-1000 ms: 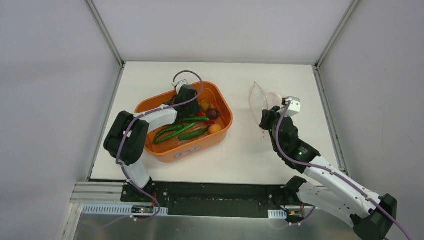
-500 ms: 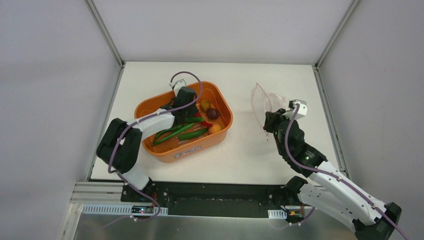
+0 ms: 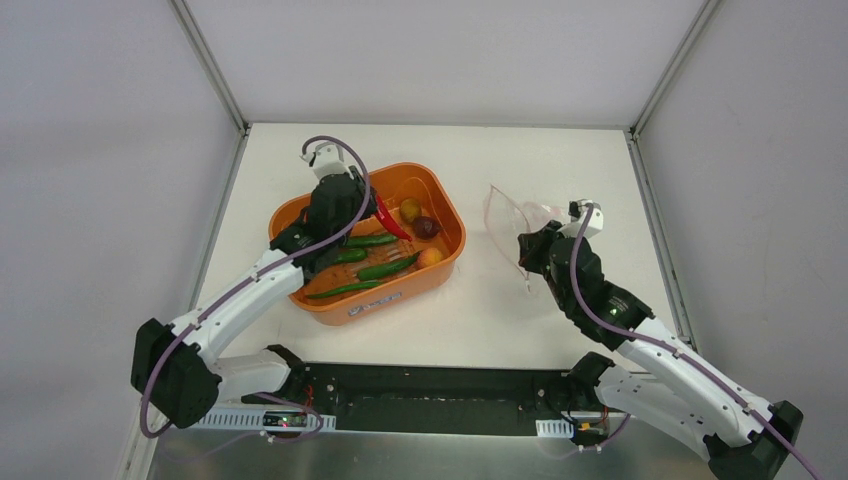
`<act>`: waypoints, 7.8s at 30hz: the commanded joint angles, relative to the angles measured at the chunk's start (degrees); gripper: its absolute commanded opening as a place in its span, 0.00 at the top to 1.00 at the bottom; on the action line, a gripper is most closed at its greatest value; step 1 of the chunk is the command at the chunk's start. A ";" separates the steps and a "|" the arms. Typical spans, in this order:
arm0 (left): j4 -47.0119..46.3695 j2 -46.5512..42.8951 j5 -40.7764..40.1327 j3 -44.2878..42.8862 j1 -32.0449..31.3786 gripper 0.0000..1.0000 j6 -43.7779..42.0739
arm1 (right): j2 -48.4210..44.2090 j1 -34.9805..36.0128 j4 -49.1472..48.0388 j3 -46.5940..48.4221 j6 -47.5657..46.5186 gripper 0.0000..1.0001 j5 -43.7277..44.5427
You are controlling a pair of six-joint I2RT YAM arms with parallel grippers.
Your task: Place the food in the zip-top bag and seal the zipper
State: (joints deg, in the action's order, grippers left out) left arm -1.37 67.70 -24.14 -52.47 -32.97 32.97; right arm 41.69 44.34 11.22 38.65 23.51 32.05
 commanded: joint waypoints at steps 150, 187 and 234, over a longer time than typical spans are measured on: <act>-25.94 34.13 0.85 -1.47 -1.79 0.20 12.81 | -3.37 -0.28 1.09 4.02 3.68 1.00 -12.81; -23.78 3.35 -3.68 19.04 -1.83 0.68 4.83 | -4.91 -0.29 6.35 0.79 12.87 1.00 -14.27; -12.18 12.02 45.96 -17.18 -22.63 0.56 -12.18 | -15.24 -0.25 -0.18 -4.47 13.88 1.00 -11.29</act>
State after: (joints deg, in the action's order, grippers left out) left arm -14.26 77.73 16.78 -64.95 -55.51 22.74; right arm 28.60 44.23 15.05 35.20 38.22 19.25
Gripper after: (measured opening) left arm 0.497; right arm 0.008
